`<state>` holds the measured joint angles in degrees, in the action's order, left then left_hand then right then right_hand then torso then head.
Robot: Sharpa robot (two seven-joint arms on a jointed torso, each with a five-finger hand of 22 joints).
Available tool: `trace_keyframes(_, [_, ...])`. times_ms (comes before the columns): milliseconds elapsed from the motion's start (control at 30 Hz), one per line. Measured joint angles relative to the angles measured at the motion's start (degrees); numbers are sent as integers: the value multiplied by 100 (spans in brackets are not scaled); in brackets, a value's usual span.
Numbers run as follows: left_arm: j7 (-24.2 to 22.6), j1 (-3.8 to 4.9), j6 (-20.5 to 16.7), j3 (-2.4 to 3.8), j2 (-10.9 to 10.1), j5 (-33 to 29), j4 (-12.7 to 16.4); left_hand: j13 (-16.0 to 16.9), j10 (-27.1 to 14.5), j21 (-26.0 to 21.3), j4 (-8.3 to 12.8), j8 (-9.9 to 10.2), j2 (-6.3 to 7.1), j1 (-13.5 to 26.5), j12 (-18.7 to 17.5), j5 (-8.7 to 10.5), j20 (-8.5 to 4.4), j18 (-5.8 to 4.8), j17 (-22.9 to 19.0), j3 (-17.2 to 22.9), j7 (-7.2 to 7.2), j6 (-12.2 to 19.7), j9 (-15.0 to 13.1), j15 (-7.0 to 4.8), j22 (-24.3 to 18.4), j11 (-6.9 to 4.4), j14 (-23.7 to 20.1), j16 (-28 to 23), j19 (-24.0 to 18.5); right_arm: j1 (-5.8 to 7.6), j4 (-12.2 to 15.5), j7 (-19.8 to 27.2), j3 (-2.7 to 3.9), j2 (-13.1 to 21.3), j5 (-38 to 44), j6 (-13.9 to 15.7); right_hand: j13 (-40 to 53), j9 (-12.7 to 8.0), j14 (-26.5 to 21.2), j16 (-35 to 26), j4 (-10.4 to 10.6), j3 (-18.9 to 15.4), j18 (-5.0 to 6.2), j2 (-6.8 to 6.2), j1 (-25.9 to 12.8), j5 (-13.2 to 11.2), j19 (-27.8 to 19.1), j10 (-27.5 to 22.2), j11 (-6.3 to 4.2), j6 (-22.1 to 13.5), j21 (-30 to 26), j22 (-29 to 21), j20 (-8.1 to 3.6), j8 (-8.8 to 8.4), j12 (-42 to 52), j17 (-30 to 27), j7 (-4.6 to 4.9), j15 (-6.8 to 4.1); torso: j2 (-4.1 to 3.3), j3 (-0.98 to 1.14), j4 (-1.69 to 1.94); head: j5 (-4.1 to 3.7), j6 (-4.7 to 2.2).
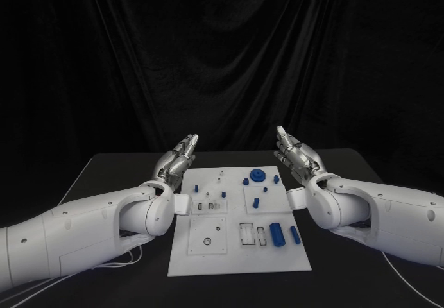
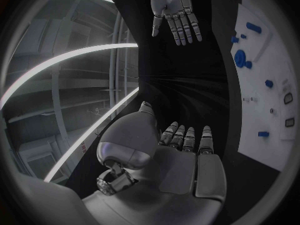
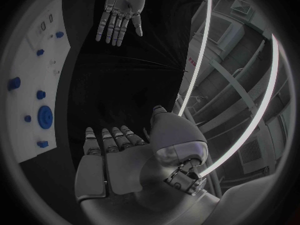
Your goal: Assemble the parts on the task board
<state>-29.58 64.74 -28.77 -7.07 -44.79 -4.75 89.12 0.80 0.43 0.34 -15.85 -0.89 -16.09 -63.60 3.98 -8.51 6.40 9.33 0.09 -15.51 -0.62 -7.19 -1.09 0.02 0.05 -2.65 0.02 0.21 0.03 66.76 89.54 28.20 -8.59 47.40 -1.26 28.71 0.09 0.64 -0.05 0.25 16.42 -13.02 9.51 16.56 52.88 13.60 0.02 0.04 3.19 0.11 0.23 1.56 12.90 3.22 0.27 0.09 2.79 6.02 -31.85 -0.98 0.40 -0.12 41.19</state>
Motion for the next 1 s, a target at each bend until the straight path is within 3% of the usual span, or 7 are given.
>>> trace_keyframes(267, [-141, 271, 1395, -371, 5, -419, -38, 37, 46, 0, -76, -51, -61, -360, 264, -335, -170, 0, 0, 45, 188, -144, -24, -109, 3, 253, -7, 0, 3, 359, -16, -209, -431, 158, -71, -1366, 0, 45, 8, 0, 19, -8, 37, -6, 258, 252, 0, 6, 205, 94, 0, 0, 216, 284, 0, 0, 95, 238, -3, -4, 3, 0, 5])
trace_keyframes(533, [-245, 372, 2233, -500, 8, -679, -51, 79, 155, 292, -91, -112, -66, -411, 595, -456, -256, -324, 170, 61, 360, -316, -52, 211, 227, 444, 159, 223, 326, 474, -21, -352, -560, 206, -114, -2135, 0, 79, 8, 0, 17, -11, 37, -28, 599, 433, 22, -4, 300, 198, 0, 0, 320, 544, 0, 0, 152, 424, -3, -4, 3, 0, 5])
trace_keyframes(633, [-375, 378, 2495, -501, -114, -596, -129, 83, 198, 369, -94, -149, -56, -421, 686, -516, -11, -504, 190, 66, 341, -408, -62, 653, 265, 487, 233, 302, 436, 488, 49, -382, -560, 441, -119, -2427, 23, 93, 63, 47, 11, -50, 36, -31, 769, 506, 176, 18, 445, 285, 111, 0, 388, 633, 61, 33, 132, 512, -20, -18, 3, -9, 154])
trace_keyframes(700, [-504, 378, 2624, -502, -264, -458, -230, 140, 479, 540, -73, -327, -42, -632, 1046, -897, 277, -503, 289, 247, 491, -855, -133, 913, 344, 697, 546, 569, 652, 490, -1, -393, -563, 614, -128, -2583, 69, 98, 156, 164, 20, -59, 36, -45, 875, 567, 396, 71, 578, 321, 251, 9, 404, 654, 212, 96, 95, 585, -38, -32, 6, -23, 249])
trace_keyframes(800, [-634, 378, 2734, -504, -318, -253, -226, 174, 1009, 872, -67, -537, -20, -1004, 1424, -1353, 555, -487, 329, 403, 786, -1424, -181, 1006, 494, 931, 986, 868, 1126, 493, -9, -398, -566, 610, -137, -2718, 116, 107, 375, 361, 18, -88, 18, -33, 950, 567, 973, 152, 678, 350, 569, 163, 415, 684, 440, 191, 124, 655, -68, -44, 8, -10, 332])
trace_keyframes(933, [-748, 378, 2833, -505, -409, 73, -84, 193, 1301, 939, -74, -605, 10, -1196, 1504, -1481, 670, -313, 249, 410, 893, -1792, -198, 1022, 514, 1076, 1066, 887, 1252, 499, 20, -398, -563, 619, -139, -2869, 187, 150, 821, 715, 9, -112, -241, -80, 1261, 705, 2015, 275, 801, 601, 1019, 343, 403, 933, 899, 332, 245, 702, -103, -51, 9, 43, 454])
trace_keyframes(1000, [-785, 378, 2849, -504, -504, 183, -28, 198, 1374, 959, -16, -623, 24, -1405, 1504, -1720, 726, -222, 219, 468, 912, -1923, -211, 1012, 514, 1120, 1078, 887, 1263, 509, 20, -396, -563, 652, -140, -2914, 294, 257, 1756, 1360, -16, -87, -241, -134, 1551, 815, 3131, 575, 862, 1104, 1471, 494, 379, 1406, 1571, 567, 387, 739, -126, -54, 14, 71, 509])
